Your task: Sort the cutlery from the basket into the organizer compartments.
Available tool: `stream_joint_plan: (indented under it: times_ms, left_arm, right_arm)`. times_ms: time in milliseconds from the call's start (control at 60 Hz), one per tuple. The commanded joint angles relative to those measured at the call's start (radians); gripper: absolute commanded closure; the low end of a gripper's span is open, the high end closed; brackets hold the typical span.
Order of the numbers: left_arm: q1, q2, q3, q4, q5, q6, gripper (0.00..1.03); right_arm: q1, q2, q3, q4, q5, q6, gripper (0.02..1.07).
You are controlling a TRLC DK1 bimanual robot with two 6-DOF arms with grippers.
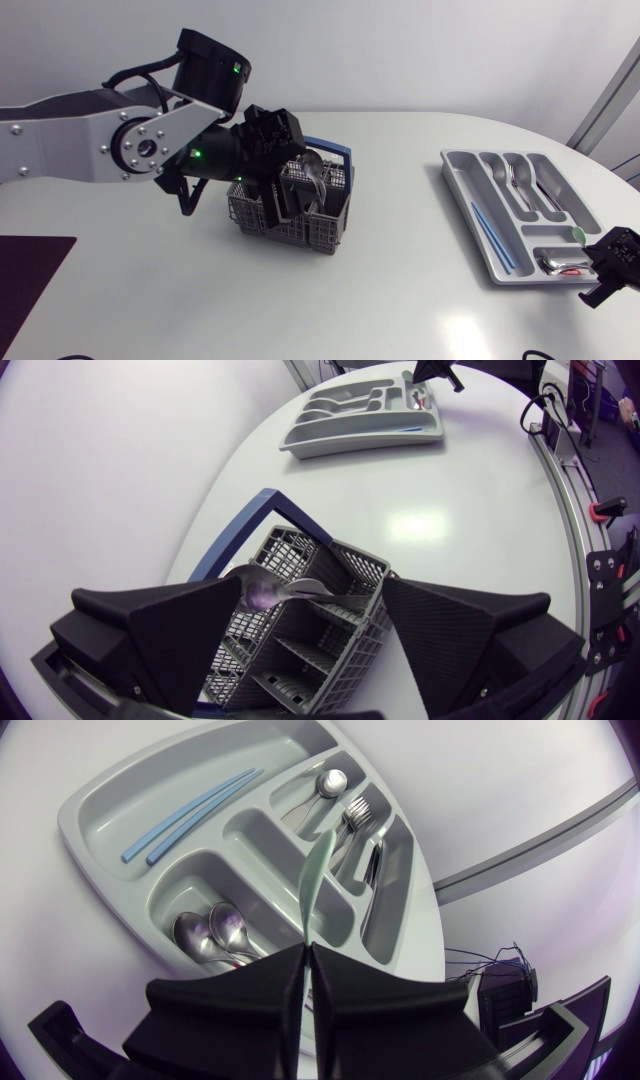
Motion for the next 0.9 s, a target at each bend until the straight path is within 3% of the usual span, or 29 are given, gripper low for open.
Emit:
stream_joint_plan:
  times_ms: [0,633,733,883]
  left_arm:
    - [-0.002,-0.016,-0.037,0.007,-0.006,0.022,0.06]
    - [-0.011,-0.025,-0.056,0.008,-0.030,0.060,0.06]
    - [-0.010,-0.028,-0.057,0.008,-0.032,0.068,0.06]
    - [-0.011,-0.031,-0.062,0.015,-0.044,0.100,0.06]
  right_arm:
    - [0.000,0.020,-0.029,0.013,0.008,-0.027,1.01]
    - [-0.020,0.024,-0.032,0.015,0.026,-0.048,0.81]
    - [-0.026,0.013,-0.033,0.012,0.021,-0.047,0.72]
    - [-0.031,-0.070,-0.038,-0.036,0.012,-0.024,0.50]
